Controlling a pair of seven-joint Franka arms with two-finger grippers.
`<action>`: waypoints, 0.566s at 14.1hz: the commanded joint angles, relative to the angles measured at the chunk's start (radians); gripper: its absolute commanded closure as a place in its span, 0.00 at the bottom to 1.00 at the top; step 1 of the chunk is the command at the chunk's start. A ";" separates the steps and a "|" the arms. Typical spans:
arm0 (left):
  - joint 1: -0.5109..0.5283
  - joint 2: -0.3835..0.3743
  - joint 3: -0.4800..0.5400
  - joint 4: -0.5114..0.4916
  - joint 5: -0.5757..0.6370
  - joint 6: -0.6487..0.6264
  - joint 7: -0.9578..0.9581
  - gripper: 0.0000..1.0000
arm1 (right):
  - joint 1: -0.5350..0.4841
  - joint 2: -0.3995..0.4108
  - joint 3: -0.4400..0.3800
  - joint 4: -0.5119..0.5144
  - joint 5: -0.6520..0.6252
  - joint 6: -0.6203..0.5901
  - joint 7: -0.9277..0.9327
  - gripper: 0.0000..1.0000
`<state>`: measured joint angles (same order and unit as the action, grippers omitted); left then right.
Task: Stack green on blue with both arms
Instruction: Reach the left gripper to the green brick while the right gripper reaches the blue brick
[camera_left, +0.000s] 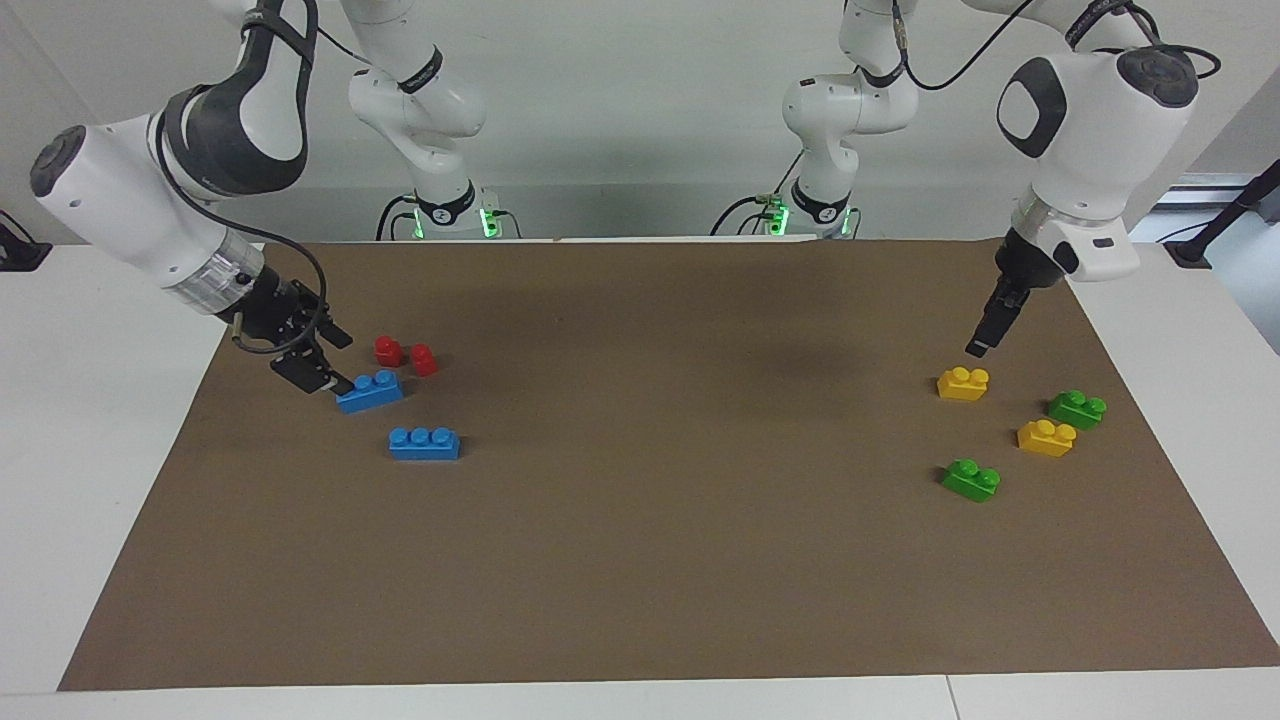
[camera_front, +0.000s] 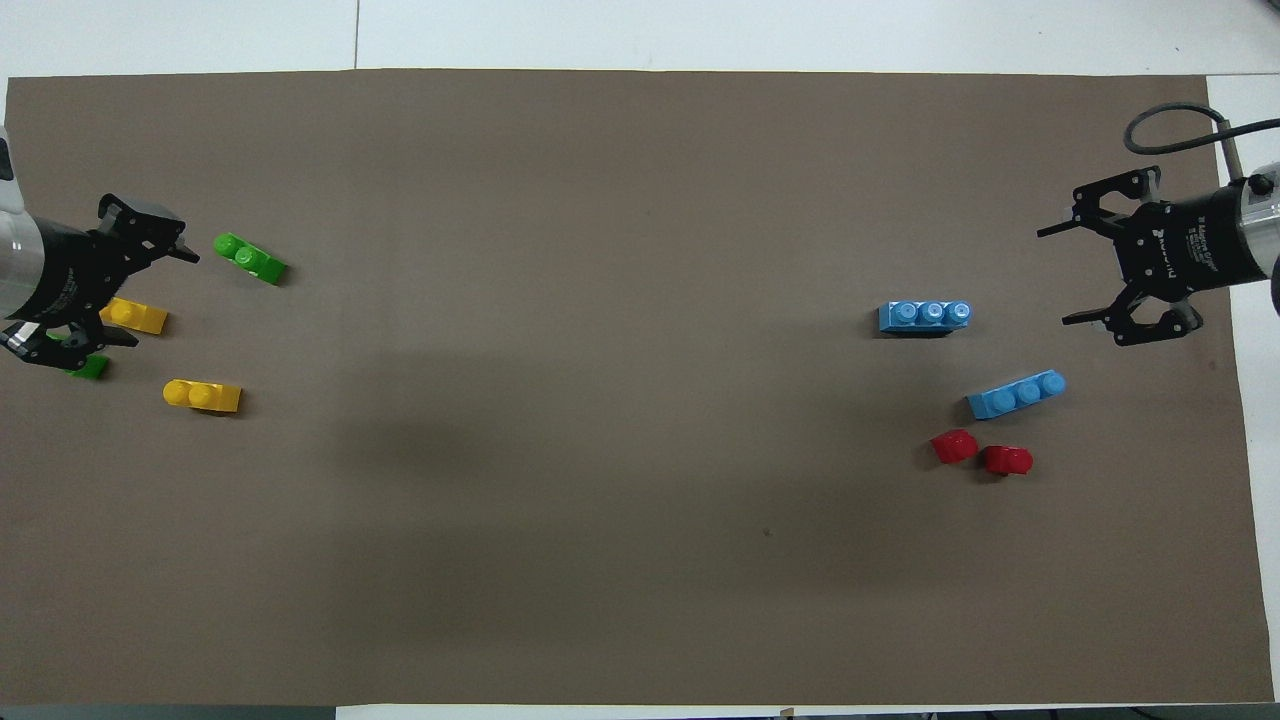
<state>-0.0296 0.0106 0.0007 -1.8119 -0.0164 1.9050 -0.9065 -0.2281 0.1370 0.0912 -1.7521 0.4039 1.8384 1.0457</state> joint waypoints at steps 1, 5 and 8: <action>0.019 0.066 -0.002 -0.004 -0.020 0.068 -0.040 0.00 | -0.002 0.007 0.007 -0.041 0.050 0.074 0.048 0.09; 0.049 0.162 -0.002 0.014 -0.050 0.170 -0.063 0.00 | 0.001 0.050 0.007 -0.070 0.055 0.107 0.050 0.08; 0.062 0.238 0.001 0.046 -0.050 0.218 -0.061 0.00 | 0.000 0.058 0.007 -0.125 0.059 0.168 0.050 0.08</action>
<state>0.0225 0.1990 0.0022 -1.8038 -0.0462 2.0930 -0.9581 -0.2263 0.2003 0.0947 -1.8284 0.4335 1.9545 1.0814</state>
